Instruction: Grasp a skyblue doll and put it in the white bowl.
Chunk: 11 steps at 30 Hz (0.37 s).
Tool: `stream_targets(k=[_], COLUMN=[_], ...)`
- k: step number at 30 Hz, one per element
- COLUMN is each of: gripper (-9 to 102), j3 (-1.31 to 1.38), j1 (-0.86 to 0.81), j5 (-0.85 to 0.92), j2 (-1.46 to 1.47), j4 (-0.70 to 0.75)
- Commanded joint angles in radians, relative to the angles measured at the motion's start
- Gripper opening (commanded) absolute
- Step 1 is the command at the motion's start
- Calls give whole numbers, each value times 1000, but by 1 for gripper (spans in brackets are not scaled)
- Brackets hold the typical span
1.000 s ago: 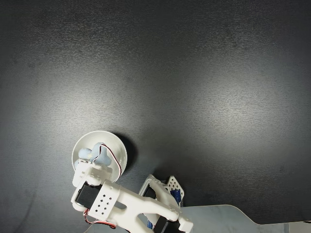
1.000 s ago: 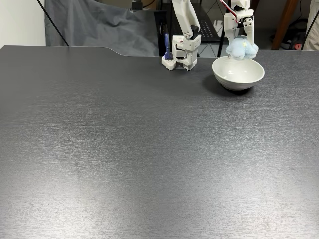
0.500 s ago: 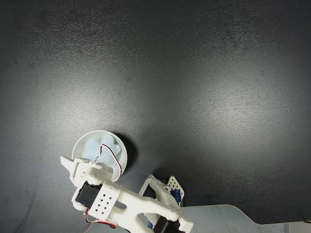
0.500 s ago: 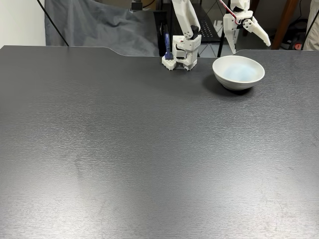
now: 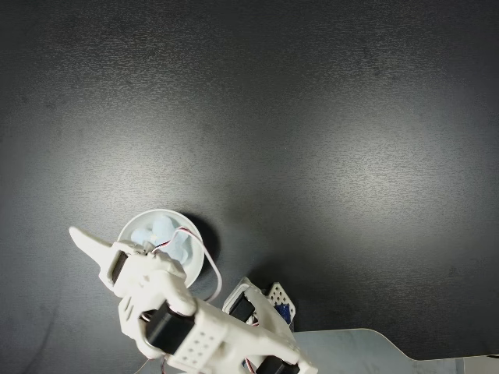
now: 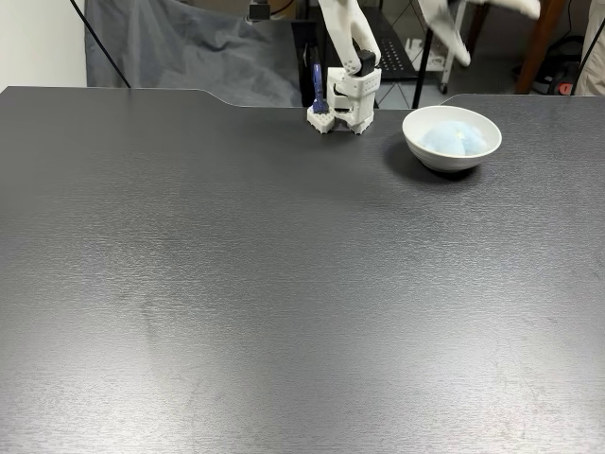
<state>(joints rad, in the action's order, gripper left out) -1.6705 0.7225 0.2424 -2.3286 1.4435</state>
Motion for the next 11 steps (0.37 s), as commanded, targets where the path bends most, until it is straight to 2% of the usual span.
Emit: stream_targets(k=[1, 6, 11], gripper=[55, 55, 55], j3=[135, 137, 120], j1=[-252, -667, -854], j5=[-14, -15, -15], j2=[-83, -308, -578], j4=[5, 3, 5])
